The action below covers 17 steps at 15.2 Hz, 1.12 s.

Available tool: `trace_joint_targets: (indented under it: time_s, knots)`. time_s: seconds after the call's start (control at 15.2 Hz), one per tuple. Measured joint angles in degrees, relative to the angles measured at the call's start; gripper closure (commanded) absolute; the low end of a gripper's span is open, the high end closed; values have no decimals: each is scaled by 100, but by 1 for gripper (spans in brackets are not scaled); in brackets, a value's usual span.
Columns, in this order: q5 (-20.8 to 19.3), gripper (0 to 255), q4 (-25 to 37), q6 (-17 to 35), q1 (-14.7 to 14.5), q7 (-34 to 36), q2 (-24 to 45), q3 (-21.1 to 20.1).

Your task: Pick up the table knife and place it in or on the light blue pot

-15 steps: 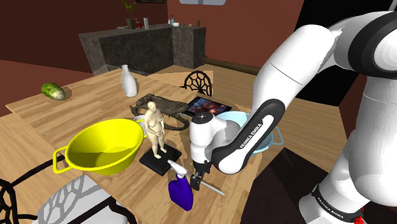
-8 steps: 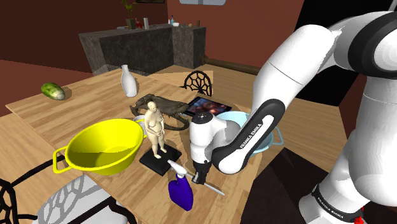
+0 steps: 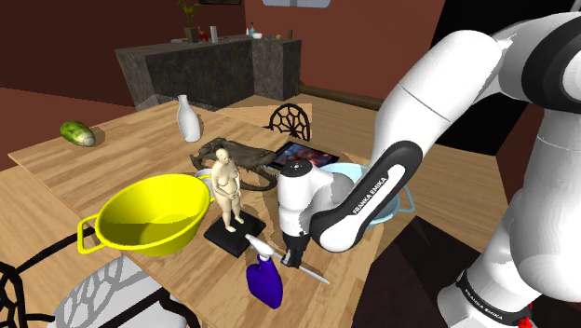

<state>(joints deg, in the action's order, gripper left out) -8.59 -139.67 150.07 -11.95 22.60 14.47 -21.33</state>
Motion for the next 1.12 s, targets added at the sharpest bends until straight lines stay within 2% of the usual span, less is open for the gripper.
trace_joint_targets:
  time_s: [1.12]
  knots:
    - [881,255,134,-1264,182,-618,-1241,-287]
